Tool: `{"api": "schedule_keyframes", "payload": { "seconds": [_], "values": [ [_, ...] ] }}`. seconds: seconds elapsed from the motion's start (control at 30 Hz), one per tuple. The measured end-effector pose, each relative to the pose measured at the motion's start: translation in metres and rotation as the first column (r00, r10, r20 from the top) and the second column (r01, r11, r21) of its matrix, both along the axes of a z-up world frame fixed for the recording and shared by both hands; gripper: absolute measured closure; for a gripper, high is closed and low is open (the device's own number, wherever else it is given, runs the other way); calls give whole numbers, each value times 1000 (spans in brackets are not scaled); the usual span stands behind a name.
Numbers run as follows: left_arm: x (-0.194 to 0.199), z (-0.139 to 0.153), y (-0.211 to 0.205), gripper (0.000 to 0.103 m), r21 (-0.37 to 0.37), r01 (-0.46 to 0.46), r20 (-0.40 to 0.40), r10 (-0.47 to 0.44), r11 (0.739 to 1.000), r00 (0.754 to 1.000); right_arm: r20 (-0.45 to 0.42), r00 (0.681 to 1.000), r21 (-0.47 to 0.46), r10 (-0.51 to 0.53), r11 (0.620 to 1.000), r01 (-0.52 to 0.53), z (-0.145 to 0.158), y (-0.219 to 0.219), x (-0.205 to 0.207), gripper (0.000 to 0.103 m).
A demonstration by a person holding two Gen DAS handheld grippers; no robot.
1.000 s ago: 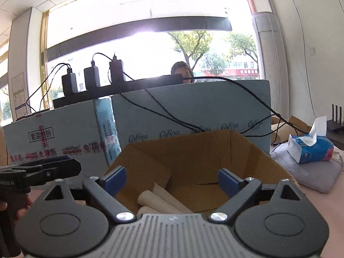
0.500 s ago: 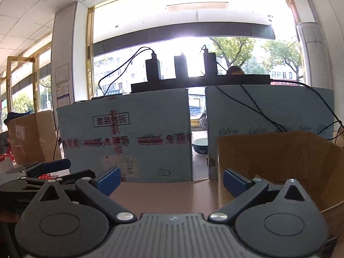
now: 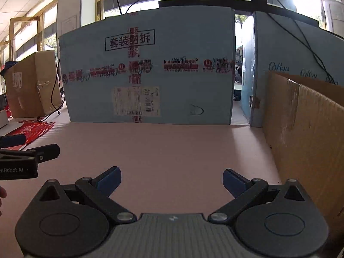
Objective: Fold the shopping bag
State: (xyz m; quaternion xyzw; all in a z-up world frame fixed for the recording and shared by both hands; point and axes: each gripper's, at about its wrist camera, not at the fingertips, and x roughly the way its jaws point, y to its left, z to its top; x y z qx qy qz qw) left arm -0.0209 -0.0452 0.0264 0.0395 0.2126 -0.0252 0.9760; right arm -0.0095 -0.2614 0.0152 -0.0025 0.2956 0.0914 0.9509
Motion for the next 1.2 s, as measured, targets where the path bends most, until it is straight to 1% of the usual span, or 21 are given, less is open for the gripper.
{"api": "schedule_keyframes", "payload": {
  "seconds": [0.07,0.17,0.2,0.3,0.33,0.47,0.63,0.73,0.83,0.93,1.2],
  "values": [
    [4,-5,1,0,-9,9,-42,-9,1000,999,-28,1000,-29,-11,1000,10,-6,3,2,1],
    [9,-7,4,0,-21,-20,-80,18,1000,997,-57,998,-40,-13,999,11,-10,4,5,1],
    [11,-10,4,0,-18,-35,-100,33,999,994,-67,997,-57,-28,998,24,-11,6,6,1],
    [19,-17,5,0,-14,-70,-158,67,997,985,-100,992,-99,-77,993,67,-18,7,11,1],
    [20,-19,7,0,-20,-75,-173,71,997,982,-81,992,-92,-98,992,91,-20,7,14,1],
    [28,-27,13,0,-48,-100,-243,85,994,966,-116,984,-102,-136,987,125,-26,5,17,1],
    [26,-27,13,0,-52,-100,-245,85,994,966,-115,983,-109,-141,986,129,-25,5,18,0],
    [27,-27,13,0,-48,-100,-251,85,994,964,-136,980,-75,-142,988,133,-25,-1,20,0],
    [27,-27,13,0,-51,-100,-254,84,994,964,-136,980,-77,-143,988,133,-24,-1,21,0],
    [29,-27,14,0,-52,-100,-255,84,994,963,-144,980,-58,-140,989,133,-23,-4,22,0],
    [30,-27,15,0,-55,-99,-256,82,994,963,-145,979,-69,-140,989,131,-22,-4,24,0]
  ]
}}
